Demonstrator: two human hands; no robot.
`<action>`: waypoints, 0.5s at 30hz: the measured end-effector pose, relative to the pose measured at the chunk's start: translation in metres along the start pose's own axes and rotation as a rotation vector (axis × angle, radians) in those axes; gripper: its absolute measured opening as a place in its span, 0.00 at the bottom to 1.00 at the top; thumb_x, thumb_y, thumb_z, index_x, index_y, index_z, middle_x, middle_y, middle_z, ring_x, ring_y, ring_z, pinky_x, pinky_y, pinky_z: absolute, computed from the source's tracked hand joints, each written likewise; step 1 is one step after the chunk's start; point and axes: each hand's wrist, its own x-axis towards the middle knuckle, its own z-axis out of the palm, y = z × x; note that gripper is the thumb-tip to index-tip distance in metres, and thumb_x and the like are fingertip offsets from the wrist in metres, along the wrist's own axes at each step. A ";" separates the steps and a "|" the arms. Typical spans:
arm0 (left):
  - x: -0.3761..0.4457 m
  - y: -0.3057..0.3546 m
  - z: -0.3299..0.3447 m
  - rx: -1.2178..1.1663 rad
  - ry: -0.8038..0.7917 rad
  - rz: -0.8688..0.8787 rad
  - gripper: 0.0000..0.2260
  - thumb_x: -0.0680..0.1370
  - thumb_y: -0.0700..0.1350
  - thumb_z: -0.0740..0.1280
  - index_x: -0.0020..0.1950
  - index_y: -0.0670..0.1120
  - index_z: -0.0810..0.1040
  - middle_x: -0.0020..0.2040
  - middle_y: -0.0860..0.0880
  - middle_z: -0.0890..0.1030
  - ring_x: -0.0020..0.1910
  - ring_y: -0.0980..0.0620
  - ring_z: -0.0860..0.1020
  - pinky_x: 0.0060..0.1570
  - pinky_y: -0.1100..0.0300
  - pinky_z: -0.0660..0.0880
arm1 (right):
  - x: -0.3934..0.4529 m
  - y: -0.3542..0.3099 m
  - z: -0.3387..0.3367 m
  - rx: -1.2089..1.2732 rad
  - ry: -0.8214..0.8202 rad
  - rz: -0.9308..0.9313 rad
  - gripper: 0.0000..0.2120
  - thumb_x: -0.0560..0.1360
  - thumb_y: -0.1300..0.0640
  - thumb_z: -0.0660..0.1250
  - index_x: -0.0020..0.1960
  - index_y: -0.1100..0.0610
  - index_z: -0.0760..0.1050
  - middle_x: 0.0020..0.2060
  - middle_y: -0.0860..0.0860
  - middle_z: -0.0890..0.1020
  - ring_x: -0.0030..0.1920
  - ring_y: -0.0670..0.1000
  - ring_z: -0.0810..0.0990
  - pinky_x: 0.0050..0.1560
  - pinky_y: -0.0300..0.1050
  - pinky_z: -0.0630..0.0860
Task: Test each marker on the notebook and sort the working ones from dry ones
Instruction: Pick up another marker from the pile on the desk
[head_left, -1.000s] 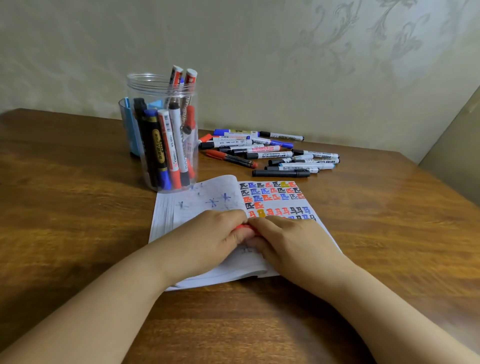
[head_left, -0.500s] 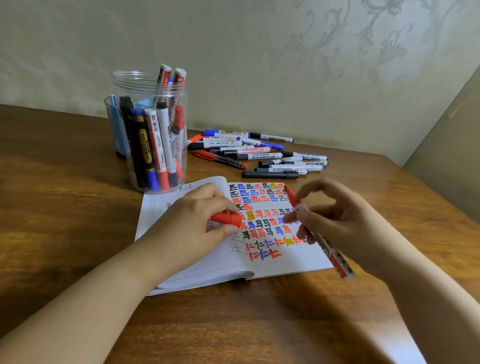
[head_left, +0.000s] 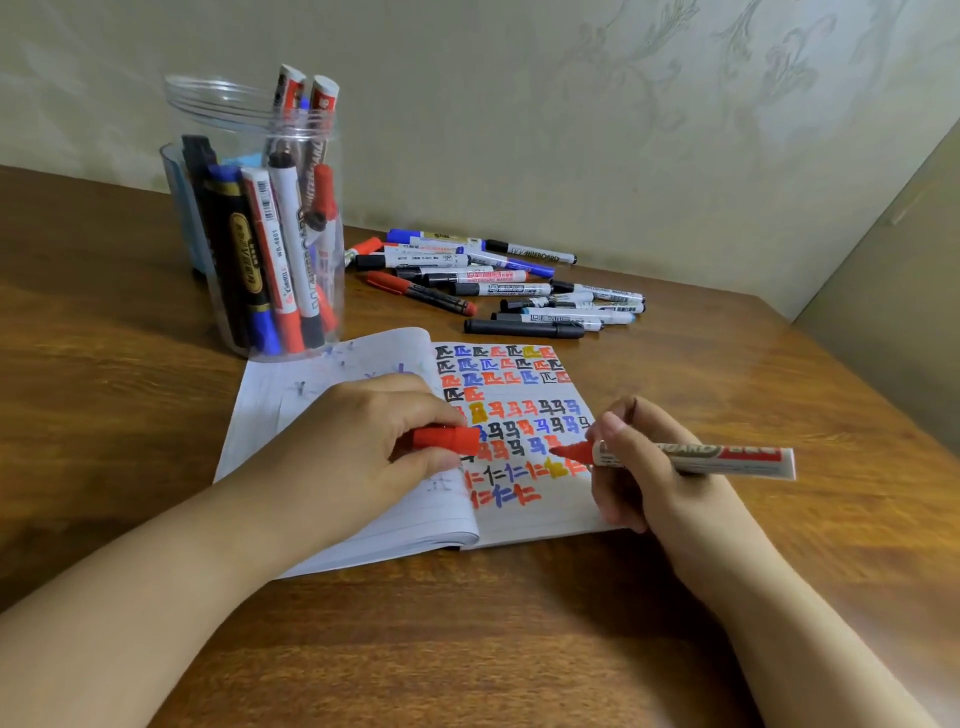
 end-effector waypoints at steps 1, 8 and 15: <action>0.000 0.000 0.000 0.001 0.002 0.005 0.11 0.71 0.48 0.70 0.53 0.54 0.81 0.47 0.62 0.77 0.53 0.67 0.70 0.47 0.79 0.66 | 0.000 -0.001 0.002 -0.062 0.022 -0.010 0.17 0.77 0.43 0.59 0.42 0.56 0.69 0.22 0.51 0.72 0.23 0.47 0.66 0.25 0.35 0.63; -0.001 -0.001 0.003 0.022 0.016 0.035 0.10 0.70 0.47 0.71 0.51 0.53 0.81 0.44 0.62 0.76 0.53 0.68 0.70 0.47 0.79 0.65 | -0.002 -0.001 0.009 -0.230 0.048 -0.130 0.14 0.72 0.51 0.68 0.37 0.59 0.69 0.24 0.42 0.76 0.24 0.39 0.72 0.26 0.31 0.64; -0.001 -0.003 0.005 0.028 0.018 0.050 0.11 0.69 0.46 0.73 0.51 0.51 0.82 0.44 0.59 0.77 0.52 0.64 0.71 0.48 0.77 0.66 | 0.002 0.008 0.007 -0.290 0.062 -0.191 0.15 0.73 0.59 0.70 0.33 0.59 0.66 0.25 0.49 0.74 0.26 0.43 0.69 0.27 0.32 0.63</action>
